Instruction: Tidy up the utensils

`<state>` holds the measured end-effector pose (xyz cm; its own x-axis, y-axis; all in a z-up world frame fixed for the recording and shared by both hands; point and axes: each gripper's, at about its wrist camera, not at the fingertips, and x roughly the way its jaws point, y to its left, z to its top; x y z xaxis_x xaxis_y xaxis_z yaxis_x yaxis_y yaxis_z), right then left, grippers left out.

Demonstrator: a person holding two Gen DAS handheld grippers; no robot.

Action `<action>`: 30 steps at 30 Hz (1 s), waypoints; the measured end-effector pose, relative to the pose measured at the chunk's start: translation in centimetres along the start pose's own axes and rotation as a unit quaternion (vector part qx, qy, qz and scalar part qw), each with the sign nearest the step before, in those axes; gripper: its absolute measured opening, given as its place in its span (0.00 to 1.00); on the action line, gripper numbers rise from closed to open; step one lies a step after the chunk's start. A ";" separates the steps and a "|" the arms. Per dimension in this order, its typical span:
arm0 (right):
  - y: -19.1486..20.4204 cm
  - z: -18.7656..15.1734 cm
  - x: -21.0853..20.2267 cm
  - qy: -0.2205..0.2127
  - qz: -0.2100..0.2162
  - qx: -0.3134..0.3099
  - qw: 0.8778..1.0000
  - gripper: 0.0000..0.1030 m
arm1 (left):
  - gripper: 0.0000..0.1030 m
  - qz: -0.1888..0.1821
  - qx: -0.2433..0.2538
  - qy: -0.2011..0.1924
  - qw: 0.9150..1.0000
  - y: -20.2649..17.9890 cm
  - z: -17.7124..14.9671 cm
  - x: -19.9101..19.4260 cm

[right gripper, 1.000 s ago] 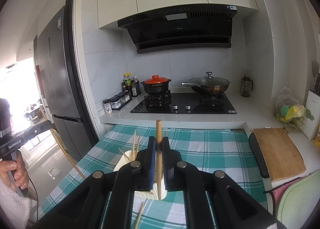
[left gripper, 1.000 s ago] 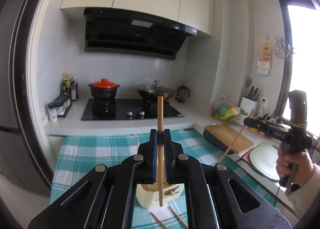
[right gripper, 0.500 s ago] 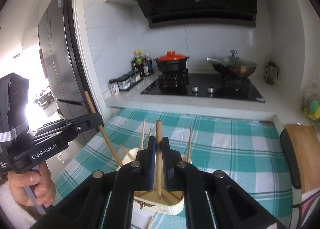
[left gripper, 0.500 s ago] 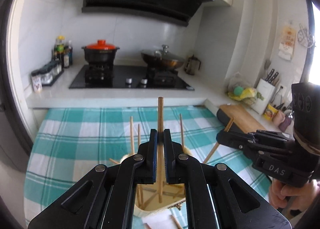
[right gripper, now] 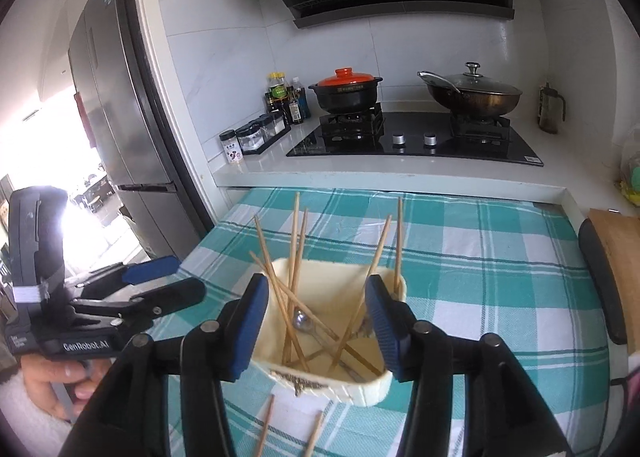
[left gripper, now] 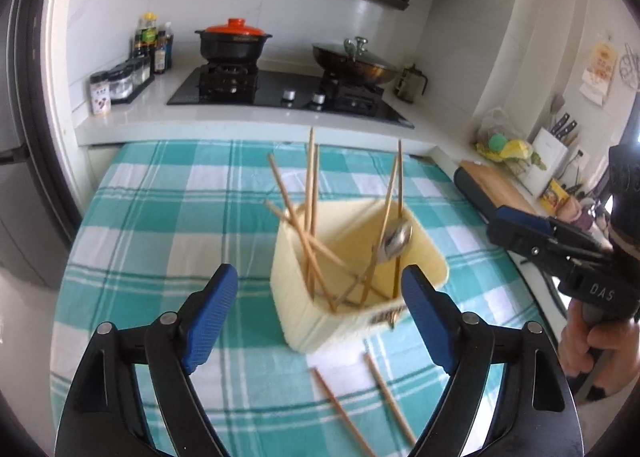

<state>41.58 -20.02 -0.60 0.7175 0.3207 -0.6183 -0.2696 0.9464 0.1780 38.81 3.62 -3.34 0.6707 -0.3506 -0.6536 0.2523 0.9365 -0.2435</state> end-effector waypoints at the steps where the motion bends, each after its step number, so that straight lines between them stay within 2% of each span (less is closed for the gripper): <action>1: -0.1 -1.6 -0.5 0.009 -0.006 -0.004 1.000 0.52 | 0.86 0.005 -0.003 0.014 1.000 0.4 -1.6 -0.1; 3: -0.6 -5.5 -1.2 0.030 -0.024 -0.004 0.999 0.53 | 0.87 0.017 -0.009 0.043 0.999 1.0 -5.4 0.1; 7: -1.4 -15.0 -1.5 0.091 -0.059 0.005 0.994 0.53 | 0.87 0.069 -0.036 0.091 0.993 2.4 -13.2 0.8; 9: -1.3 -19.2 -1.6 0.115 -0.099 -0.009 0.988 0.53 | 0.87 0.097 -0.051 0.102 0.989 2.8 -16.2 0.9; 12: -1.5 -23.2 -1.9 0.125 -0.131 -0.006 0.983 0.53 | 0.87 0.127 -0.059 0.106 0.984 2.7 -19.0 1.2; 16: -2.2 -25.5 -2.0 0.124 -0.139 0.025 0.982 0.53 | 0.88 0.153 -0.039 0.089 0.983 1.6 -20.2 1.4; 19: -2.1 -25.9 -2.4 0.109 -0.139 0.028 0.984 0.53 | 0.92 0.171 -0.014 0.087 0.981 1.0 -20.6 1.9; 24: -2.0 -26.1 -2.4 0.110 -0.142 0.025 0.983 0.54 | 0.99 0.162 -0.007 0.096 0.982 1.0 -20.6 2.4; 30: -2.1 -26.0 -2.3 0.110 -0.142 0.025 0.983 0.54 | 0.99 0.160 -0.005 0.095 0.982 0.9 -20.8 2.3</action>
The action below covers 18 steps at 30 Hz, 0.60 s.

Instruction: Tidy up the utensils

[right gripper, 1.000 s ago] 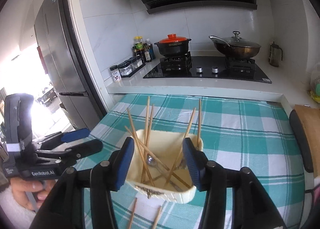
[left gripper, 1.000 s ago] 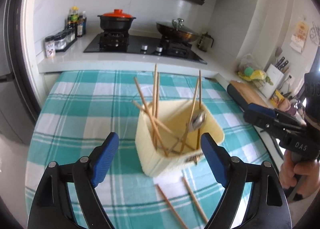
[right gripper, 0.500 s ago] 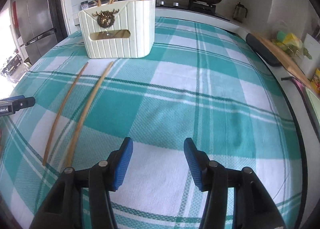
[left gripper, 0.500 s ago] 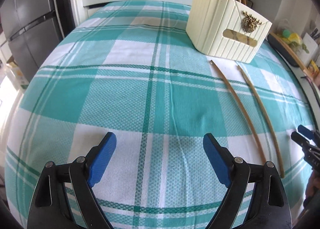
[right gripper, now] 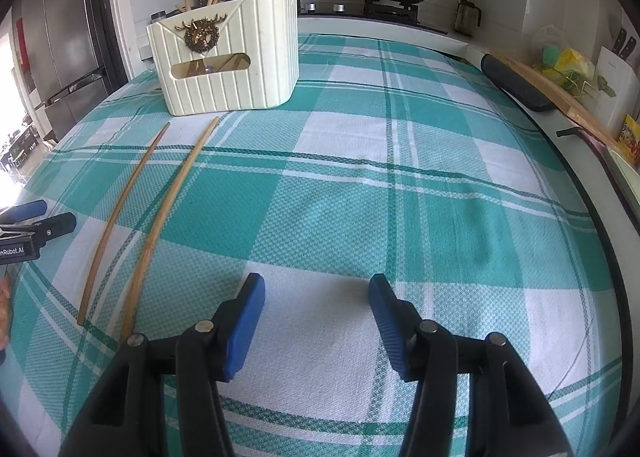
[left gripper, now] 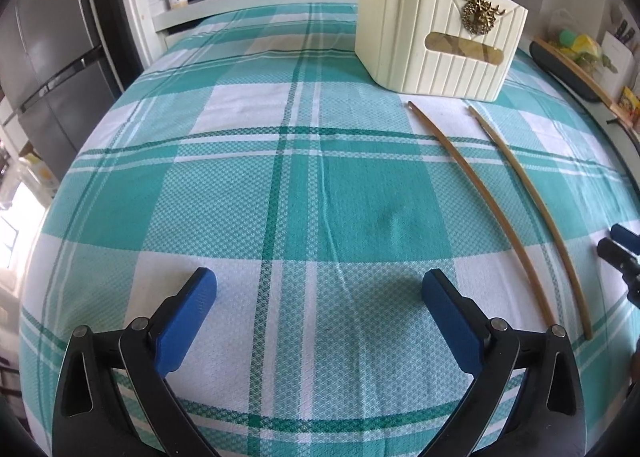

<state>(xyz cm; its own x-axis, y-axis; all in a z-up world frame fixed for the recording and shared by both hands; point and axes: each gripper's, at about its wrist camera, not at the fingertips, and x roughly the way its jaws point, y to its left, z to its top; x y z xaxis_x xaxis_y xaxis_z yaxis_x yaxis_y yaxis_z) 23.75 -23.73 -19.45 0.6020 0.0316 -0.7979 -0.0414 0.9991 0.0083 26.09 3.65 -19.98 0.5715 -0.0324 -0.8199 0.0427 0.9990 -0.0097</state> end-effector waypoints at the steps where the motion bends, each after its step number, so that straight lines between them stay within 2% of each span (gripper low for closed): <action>1: 0.0 0.0 0.0 0.000 0.000 0.000 1.000 0.54 | 0.99 0.001 0.000 0.000 1.000 0.0 0.0 0.0; 14: 0.0 0.0 0.1 0.000 0.000 0.000 1.000 0.54 | 0.99 -0.003 -0.003 -0.002 1.000 0.0 0.0 -0.1; 18: 0.0 0.0 0.1 0.000 0.000 0.000 1.000 0.54 | 0.99 -0.050 -0.034 -0.033 0.998 0.9 -0.1 -1.4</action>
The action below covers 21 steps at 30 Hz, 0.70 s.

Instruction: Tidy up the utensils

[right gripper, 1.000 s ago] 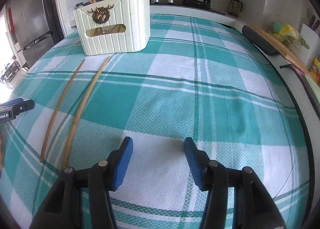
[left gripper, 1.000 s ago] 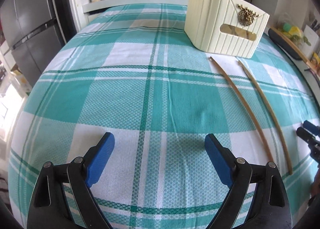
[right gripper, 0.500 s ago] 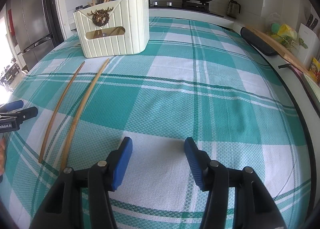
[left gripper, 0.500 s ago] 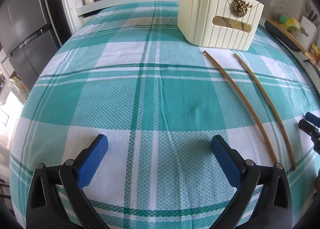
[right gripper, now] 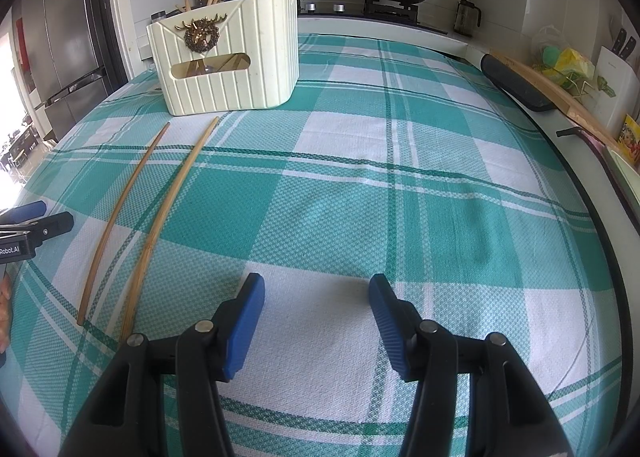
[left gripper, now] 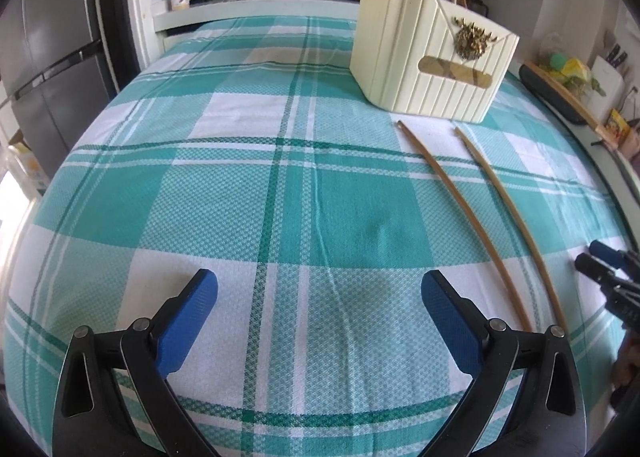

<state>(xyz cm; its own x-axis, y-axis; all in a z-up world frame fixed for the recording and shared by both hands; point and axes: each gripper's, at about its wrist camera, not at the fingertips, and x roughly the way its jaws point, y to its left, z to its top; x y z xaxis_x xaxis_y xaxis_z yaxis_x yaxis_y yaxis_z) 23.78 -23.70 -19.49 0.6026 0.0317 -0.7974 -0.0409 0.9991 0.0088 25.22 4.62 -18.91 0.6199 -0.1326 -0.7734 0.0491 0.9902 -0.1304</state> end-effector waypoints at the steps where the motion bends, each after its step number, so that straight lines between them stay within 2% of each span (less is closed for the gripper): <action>1: 0.0 0.0 0.0 0.000 0.000 0.000 1.000 0.54 | 0.99 -0.015 -0.011 -0.008 1.000 0.0 0.0 -0.5; 4: -0.1 0.0 0.0 0.000 0.001 0.001 1.000 0.54 | 0.99 -0.061 -0.023 -0.014 0.998 -1.5 0.5 -1.5; 6: 0.0 0.0 0.0 0.000 0.000 0.000 1.000 0.54 | 0.99 -0.076 -0.002 -0.011 0.997 -3.3 0.9 -1.6; 10: 0.0 0.0 0.0 0.000 0.001 0.001 1.000 0.54 | 0.99 -0.063 0.034 0.001 0.997 -6.5 1.7 0.0; 12: -0.1 0.0 0.0 0.000 0.001 0.001 1.000 0.54 | 0.98 -0.043 0.052 0.008 0.998 -7.6 1.8 1.1; 14: -0.1 0.0 0.0 0.000 0.001 0.001 1.000 0.54 | 0.92 -0.022 0.072 0.013 0.997 -8.5 1.7 2.0; 16: -0.1 0.0 0.0 0.000 0.001 0.001 1.000 0.54 | 0.68 -0.014 0.086 0.023 0.996 -9.0 1.4 2.6; 17: 0.0 0.0 0.0 0.000 0.002 0.001 1.000 0.54 | 0.65 -0.009 0.091 0.023 0.996 -9.1 1.2 2.8; 18: 0.0 0.0 0.0 0.000 0.002 0.001 1.000 0.54 | 0.51 -0.005 0.097 0.011 0.995 -9.1 1.0 2.5; 19: 0.0 0.0 0.0 0.000 0.002 0.001 1.000 0.54 | 0.27 -0.009 0.100 0.009 0.995 -9.1 0.8 2.3; 21: 0.0 0.0 0.0 0.000 0.002 0.001 1.000 0.55 | 0.08 -0.014 0.096 0.008 0.995 -8.8 0.7 2.0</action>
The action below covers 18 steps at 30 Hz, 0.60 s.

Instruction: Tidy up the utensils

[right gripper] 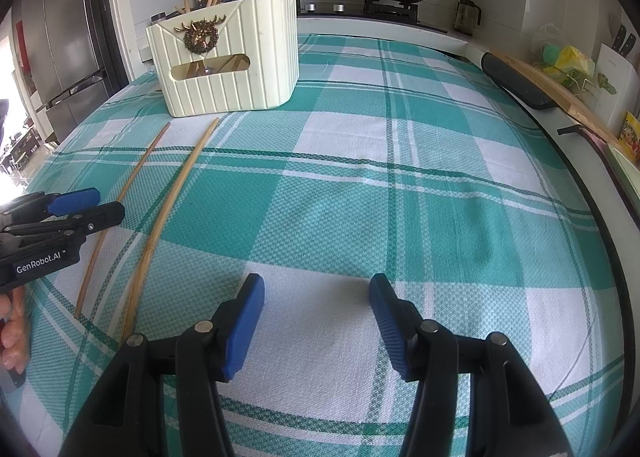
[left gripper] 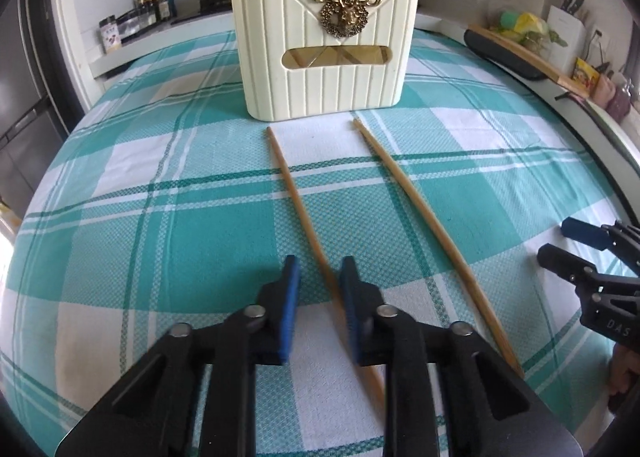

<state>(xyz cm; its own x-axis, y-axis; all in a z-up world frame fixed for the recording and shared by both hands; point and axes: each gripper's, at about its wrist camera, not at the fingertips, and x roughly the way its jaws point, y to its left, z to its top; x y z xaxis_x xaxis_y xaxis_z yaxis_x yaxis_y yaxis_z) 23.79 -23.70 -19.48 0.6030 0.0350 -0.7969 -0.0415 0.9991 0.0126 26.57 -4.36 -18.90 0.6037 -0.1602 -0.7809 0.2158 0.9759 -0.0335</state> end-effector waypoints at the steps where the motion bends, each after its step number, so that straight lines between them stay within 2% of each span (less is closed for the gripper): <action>1: -0.1 0.0 0.0 0.000 0.001 0.001 1.000 0.55 | 0.07 -0.006 -0.006 0.001 1.000 0.3 -0.1 -0.1; 5: 1.0 0.2 -0.4 0.007 -0.008 -0.004 1.000 0.54 | 0.05 -0.003 -0.017 -0.001 1.000 1.1 -1.0 -0.9; 8: 4.0 0.8 -1.6 0.009 0.072 -0.008 0.997 0.55 | 0.04 0.000 -0.029 0.002 1.000 1.9 -1.8 -1.6; 9: 5.3 1.0 -1.6 0.015 0.087 -0.021 0.996 0.54 | 0.04 0.001 -0.032 0.004 0.999 2.0 -2.1 -1.8; 12: 8.8 1.3 -0.7 0.024 0.085 -0.061 0.994 0.52 | 0.04 0.003 -0.041 0.007 0.999 2.5 -2.9 -2.6; 14: 9.5 1.2 0.4 0.038 0.064 -0.065 0.995 0.35 | 0.04 -0.001 -0.047 0.013 0.999 2.8 -3.4 -3.1; 16: 9.0 1.1 0.2 0.031 0.057 -0.050 0.997 0.19 | 0.05 -0.005 -0.047 0.017 0.999 3.0 -3.9 -3.6; 17: 8.7 1.0 0.0 0.033 0.053 -0.046 0.997 0.08 | 0.05 -0.006 -0.045 0.018 0.999 3.1 -4.2 -3.8; 18: 8.2 0.8 -0.2 0.036 0.052 -0.041 0.997 0.07 | 0.05 -0.008 -0.044 0.020 0.999 3.2 -4.5 -4.1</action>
<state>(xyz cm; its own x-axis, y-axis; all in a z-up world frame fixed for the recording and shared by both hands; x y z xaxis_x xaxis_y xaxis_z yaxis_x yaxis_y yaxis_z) 23.96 -15.45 -18.76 0.5342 0.1332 -0.8348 -0.1675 0.9846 0.0500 21.38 0.09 -18.61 0.5696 -0.1723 -0.8036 0.1568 0.9826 -0.0995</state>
